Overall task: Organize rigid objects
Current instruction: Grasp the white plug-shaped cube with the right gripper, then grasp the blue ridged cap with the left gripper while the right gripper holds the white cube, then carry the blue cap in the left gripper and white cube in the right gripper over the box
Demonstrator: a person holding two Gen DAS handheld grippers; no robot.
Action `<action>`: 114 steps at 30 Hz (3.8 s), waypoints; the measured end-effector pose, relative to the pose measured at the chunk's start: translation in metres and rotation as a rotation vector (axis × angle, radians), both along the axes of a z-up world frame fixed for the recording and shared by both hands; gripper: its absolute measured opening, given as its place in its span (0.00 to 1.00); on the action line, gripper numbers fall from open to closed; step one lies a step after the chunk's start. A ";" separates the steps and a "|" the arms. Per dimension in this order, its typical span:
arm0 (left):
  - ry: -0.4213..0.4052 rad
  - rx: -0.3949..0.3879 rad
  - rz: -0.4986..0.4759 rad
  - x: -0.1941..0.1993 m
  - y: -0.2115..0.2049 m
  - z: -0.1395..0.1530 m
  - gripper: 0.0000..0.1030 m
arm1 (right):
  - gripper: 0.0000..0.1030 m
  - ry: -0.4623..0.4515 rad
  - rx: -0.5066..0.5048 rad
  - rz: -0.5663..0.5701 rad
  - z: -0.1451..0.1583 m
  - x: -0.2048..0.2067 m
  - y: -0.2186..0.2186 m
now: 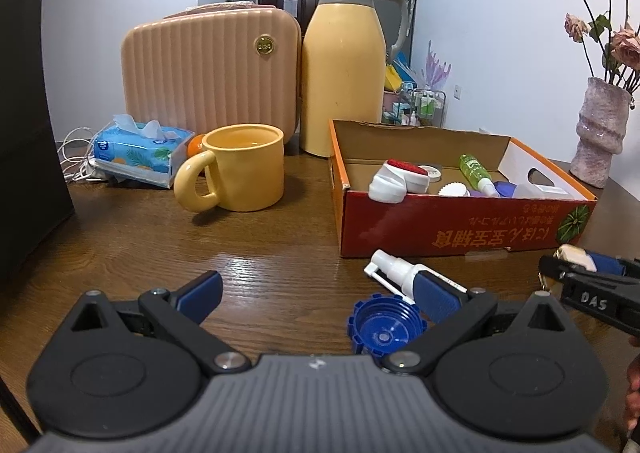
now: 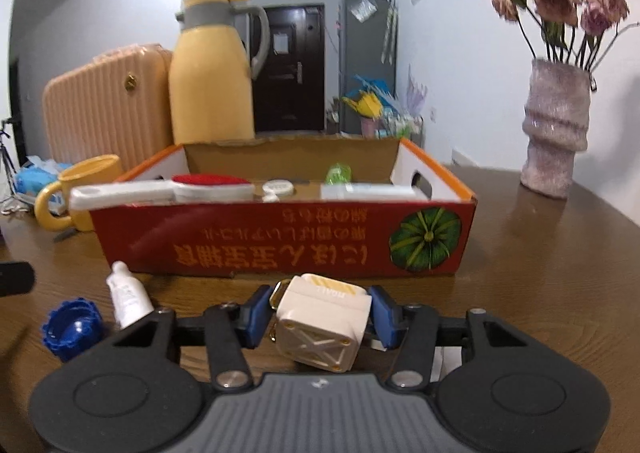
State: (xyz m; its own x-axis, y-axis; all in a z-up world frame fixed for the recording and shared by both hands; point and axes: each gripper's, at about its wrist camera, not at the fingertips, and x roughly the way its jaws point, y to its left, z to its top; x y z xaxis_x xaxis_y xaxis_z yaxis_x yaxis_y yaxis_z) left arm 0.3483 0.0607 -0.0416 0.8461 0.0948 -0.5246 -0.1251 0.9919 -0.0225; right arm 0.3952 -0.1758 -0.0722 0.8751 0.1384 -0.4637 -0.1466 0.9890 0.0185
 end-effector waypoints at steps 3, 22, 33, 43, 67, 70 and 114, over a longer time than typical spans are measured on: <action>0.031 0.003 -0.038 0.004 -0.004 -0.005 1.00 | 0.50 -0.053 0.015 0.021 0.008 -0.012 -0.004; 0.164 0.076 -0.081 0.035 -0.033 -0.042 1.00 | 0.50 -0.155 0.065 0.059 0.028 -0.049 -0.039; 0.157 0.102 -0.093 0.038 -0.039 -0.043 0.90 | 0.50 -0.147 0.056 0.072 0.025 -0.049 -0.035; 0.143 0.055 -0.149 0.033 -0.039 -0.039 0.54 | 0.50 -0.139 0.053 0.074 0.023 -0.049 -0.033; -0.072 -0.038 -0.161 -0.003 -0.040 0.013 0.54 | 0.50 -0.201 0.087 0.077 0.031 -0.053 -0.035; -0.102 -0.048 -0.160 -0.005 -0.045 0.022 0.54 | 0.50 -0.217 0.097 0.079 0.034 -0.051 -0.035; -0.151 -0.071 -0.019 0.145 -0.071 0.045 0.54 | 0.50 -0.320 0.154 -0.006 0.051 0.089 -0.040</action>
